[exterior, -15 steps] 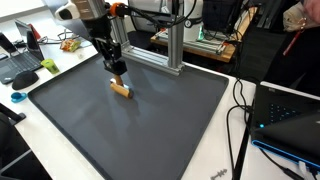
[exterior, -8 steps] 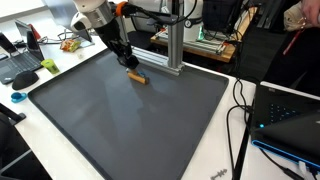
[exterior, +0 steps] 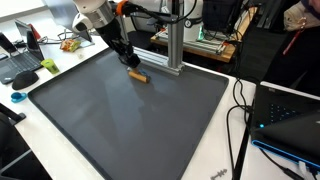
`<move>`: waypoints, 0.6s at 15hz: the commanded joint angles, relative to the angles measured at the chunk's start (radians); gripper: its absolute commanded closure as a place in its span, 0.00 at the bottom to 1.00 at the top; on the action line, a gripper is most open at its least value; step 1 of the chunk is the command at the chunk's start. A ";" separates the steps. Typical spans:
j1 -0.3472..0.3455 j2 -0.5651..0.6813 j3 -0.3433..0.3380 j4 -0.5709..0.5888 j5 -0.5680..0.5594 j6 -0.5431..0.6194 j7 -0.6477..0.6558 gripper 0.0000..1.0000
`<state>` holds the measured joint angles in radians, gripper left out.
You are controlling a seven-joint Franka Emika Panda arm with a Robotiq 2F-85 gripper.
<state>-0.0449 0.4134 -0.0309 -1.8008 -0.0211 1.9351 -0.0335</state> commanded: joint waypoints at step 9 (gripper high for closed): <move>0.024 -0.136 0.012 -0.014 -0.017 0.017 -0.007 0.78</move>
<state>-0.0294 0.3618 -0.0243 -1.7999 -0.0222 1.9465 -0.0341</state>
